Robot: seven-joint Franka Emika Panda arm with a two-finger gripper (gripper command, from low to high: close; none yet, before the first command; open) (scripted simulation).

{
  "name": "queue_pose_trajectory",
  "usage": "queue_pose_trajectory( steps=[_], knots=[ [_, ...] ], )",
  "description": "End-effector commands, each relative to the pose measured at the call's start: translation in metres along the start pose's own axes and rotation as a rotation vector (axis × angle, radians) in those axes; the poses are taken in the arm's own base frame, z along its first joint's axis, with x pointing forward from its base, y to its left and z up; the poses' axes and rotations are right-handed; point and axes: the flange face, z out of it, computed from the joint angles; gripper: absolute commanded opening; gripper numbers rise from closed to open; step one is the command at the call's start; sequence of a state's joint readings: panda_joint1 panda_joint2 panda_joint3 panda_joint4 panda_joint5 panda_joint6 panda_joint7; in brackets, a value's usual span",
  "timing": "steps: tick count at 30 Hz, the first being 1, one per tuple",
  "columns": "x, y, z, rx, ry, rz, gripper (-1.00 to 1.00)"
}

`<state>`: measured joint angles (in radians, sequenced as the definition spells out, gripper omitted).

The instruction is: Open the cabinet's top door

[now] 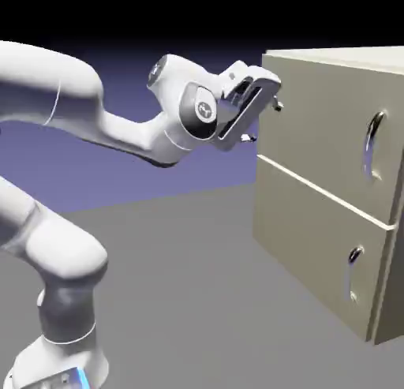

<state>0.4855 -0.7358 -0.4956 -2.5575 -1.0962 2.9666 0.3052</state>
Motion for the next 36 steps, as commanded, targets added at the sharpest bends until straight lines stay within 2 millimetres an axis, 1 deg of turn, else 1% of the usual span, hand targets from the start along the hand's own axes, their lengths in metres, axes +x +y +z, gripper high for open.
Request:
queue_pose_trajectory(
  steps=[1,5,10,18,22,27,31,36],
  knots=[
    [0.001,0.003,-0.001,-0.007,0.012,-0.047,0.0],
    [0.003,0.015,-0.005,-0.041,0.054,-0.231,0.0],
    [0.0,0.032,-0.005,-0.096,0.094,-0.456,0.0],
    [-0.015,0.06,0.007,-0.2,0.127,-0.805,0.0],
    [-0.026,0.073,0.019,-0.255,0.128,-0.976,0.0],
    [-0.045,0.088,0.04,-0.323,0.117,-1.19,0.0],
    [-0.062,0.098,0.06,-0.374,0.098,-1.362,0.0],
    [-0.086,0.108,0.091,-0.434,0.066,-1.579,0.0]
  ],
)
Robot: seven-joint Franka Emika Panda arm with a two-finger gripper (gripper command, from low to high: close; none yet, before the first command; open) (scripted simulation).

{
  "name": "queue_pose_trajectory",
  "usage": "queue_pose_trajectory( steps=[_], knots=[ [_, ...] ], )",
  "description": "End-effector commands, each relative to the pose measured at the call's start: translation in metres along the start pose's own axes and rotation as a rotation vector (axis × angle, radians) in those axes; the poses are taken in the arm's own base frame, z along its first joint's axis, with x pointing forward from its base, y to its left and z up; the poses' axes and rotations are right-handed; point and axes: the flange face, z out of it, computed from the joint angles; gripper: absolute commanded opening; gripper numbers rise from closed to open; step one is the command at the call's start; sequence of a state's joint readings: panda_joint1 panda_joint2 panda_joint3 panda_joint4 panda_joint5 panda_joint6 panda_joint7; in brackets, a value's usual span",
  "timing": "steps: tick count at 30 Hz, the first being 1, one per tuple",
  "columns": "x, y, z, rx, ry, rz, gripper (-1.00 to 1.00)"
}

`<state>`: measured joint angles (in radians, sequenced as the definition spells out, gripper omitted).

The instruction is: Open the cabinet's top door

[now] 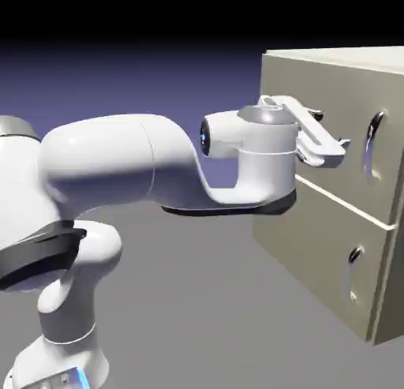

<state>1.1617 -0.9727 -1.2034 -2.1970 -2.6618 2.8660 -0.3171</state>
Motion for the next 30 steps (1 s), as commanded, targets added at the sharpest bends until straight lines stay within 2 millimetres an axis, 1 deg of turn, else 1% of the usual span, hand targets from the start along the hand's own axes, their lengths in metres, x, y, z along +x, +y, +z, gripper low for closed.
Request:
queue_pose_trajectory(
  steps=[1,5,6,7,12,13,14,18,22,26,30],
  knots=[
    [0.0,-0.007,0.005,-0.006,-0.003,-0.045,0.0],
    [0.003,-0.037,0.024,-0.026,-0.013,-0.229,0.0],
    [0.003,-0.04,0.026,-0.028,-0.014,-0.247,0.0],
    [0.003,-0.04,0.026,-0.028,-0.014,-0.247,0.0],
    [0.002,-0.038,0.076,-0.028,-0.014,-0.246,0.0],
    [0.002,-0.038,0.076,-0.028,-0.014,-0.246,-1.0],
    [0.002,-0.038,0.076,-0.028,-0.014,-0.246,-1.0],
    [0.011,-0.035,0.046,0.009,-0.061,-0.246,-1.0],
    [0.019,-0.03,0.022,0.039,-0.101,-0.244,-1.0],
    [0.027,-0.027,0.002,0.063,-0.132,-0.244,-1.0],
    [0.033,-0.024,-0.012,0.082,-0.155,-0.243,-1.0]
  ],
)
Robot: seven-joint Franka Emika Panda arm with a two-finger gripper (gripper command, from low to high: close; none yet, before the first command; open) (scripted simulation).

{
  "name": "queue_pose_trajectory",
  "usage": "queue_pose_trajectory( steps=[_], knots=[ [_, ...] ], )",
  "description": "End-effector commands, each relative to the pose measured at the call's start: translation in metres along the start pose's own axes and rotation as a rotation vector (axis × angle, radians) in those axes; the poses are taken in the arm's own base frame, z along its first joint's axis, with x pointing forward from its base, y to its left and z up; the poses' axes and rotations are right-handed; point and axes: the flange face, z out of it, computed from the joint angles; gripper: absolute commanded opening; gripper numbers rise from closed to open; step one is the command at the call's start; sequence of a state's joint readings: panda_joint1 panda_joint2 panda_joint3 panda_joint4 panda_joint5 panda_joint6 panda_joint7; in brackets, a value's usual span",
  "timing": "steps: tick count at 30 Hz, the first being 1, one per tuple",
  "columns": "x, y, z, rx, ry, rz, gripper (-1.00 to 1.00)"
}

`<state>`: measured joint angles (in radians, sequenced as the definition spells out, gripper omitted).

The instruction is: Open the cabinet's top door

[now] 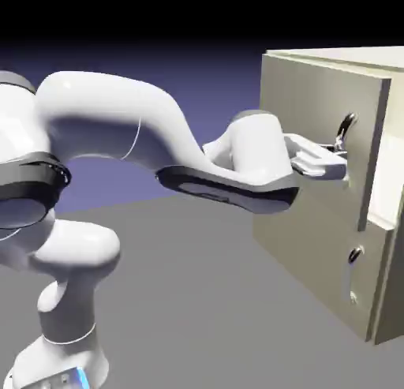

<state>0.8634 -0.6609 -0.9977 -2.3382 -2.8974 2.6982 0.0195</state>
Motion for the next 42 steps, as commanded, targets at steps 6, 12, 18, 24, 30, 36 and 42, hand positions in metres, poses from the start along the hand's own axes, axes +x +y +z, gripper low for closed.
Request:
queue_pose_trajectory(
  steps=[6,12,18,24,30,36,42],
  knots=[
    [0.005,0.004,-0.019,0.026,-0.023,0.0,-1.0],
    [0.007,0.007,-0.031,0.043,-0.043,-0.001,-1.0],
    [0.009,0.009,-0.038,0.053,-0.053,-0.002,-1.0],
    [0.022,0.022,-0.082,0.117,-0.116,-0.001,-1.0],
    [0.038,0.038,-0.125,0.182,-0.181,-0.001,-1.0],
    [0.054,0.054,-0.159,0.236,-0.235,-0.001,-1.0],
    [0.068,0.068,-0.185,0.28,-0.279,-0.001,-1.0]
  ],
)
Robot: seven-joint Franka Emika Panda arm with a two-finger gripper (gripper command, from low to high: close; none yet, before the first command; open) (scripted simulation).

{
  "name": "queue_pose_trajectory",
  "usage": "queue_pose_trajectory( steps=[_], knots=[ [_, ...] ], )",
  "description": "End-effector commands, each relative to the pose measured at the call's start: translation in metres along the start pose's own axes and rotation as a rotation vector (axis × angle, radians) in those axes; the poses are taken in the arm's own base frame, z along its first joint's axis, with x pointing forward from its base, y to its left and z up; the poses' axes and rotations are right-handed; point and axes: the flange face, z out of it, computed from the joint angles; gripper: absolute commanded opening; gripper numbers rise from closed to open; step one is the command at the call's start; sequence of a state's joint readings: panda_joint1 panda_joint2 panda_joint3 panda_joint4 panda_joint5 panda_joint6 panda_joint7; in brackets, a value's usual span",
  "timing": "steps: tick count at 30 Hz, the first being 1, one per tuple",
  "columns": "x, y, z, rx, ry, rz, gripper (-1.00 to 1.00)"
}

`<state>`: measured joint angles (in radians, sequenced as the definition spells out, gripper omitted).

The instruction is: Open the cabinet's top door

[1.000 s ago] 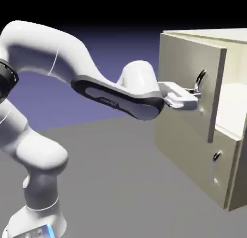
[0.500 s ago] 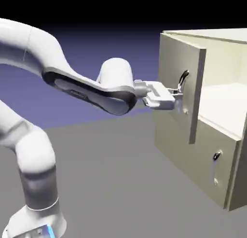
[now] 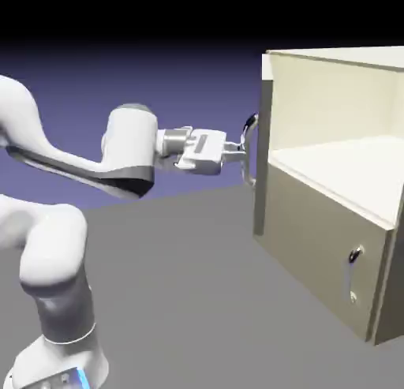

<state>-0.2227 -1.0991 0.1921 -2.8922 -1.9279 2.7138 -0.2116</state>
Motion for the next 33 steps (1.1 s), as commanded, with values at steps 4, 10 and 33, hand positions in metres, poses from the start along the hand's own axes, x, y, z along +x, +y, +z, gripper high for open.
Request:
queue_pose_trajectory(
  steps=[4,10,33],
  knots=[
    [0.004,0.004,-0.018,0.025,-0.024,0.001,-1.0],
    [0.011,0.011,-0.045,0.064,-0.063,0.001,-1.0],
    [0.089,0.089,-0.219,0.341,-0.34,0.0,-1.0]
  ],
)
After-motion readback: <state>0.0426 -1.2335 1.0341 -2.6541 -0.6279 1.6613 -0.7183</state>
